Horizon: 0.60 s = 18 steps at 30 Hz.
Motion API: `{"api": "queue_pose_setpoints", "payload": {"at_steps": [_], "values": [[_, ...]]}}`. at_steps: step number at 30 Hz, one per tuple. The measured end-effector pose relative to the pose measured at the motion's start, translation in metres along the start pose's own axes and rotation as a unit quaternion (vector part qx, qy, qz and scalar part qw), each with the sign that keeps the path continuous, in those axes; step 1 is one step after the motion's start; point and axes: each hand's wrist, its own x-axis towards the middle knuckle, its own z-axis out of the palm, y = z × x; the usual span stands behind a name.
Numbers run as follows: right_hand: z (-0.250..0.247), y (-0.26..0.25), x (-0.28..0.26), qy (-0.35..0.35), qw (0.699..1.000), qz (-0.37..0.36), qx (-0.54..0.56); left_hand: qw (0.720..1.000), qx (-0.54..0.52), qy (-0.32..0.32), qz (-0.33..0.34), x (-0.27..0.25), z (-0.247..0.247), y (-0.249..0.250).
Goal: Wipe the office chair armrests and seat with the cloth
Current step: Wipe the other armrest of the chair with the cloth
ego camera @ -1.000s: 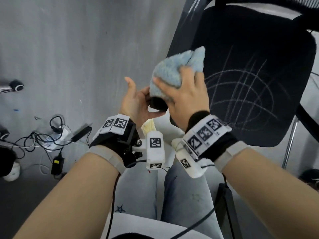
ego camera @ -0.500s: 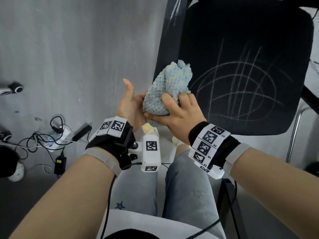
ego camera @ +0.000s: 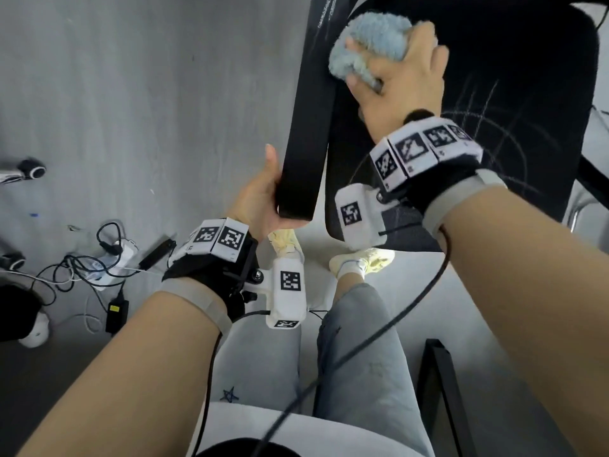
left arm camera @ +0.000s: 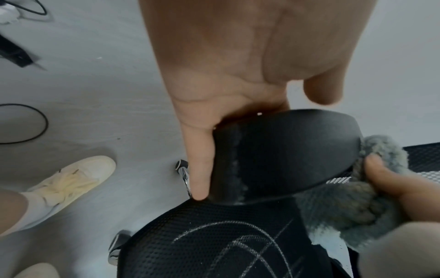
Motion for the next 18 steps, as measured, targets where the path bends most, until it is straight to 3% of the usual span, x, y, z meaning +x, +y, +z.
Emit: {"api": "queue_pose_setpoints", "payload": {"at_steps": [2, 6, 8, 11, 14, 16, 18], "values": [[0.001, -0.003, -0.007, -0.018, 0.999, -0.026, 0.016, 1.0, 0.005, 0.006, 0.002, -0.001, -0.002, -0.004], [0.017, -0.01, -0.075, -0.104, 0.981, -0.159, 0.033, 1.0, 0.009, 0.008, 0.015, 0.0, -0.005, -0.003], [0.016, -0.009, -0.085, -0.11, 0.977, -0.18, 0.027, 0.998, 0.047, 0.023, 0.04, -0.002, -0.006, 0.002], [0.012, -0.012, -0.048, -0.076, 0.986, -0.146, 0.03, 0.996, 0.069, 0.035, 0.047, -0.002, -0.005, 0.003], [0.011, -0.017, 0.007, -0.03, 0.994, -0.022, 0.098, 0.998, 0.041, 0.035, 0.039, -0.002, -0.003, -0.002], [0.011, -0.018, 0.024, -0.035, 0.994, 0.019, 0.1, 0.998, 0.048, 0.021, 0.032, -0.003, -0.004, -0.003], [0.009, -0.016, 0.017, -0.082, 0.992, -0.003, 0.092, 0.997, 0.075, 0.009, 0.02, -0.003, -0.005, 0.004]]}}
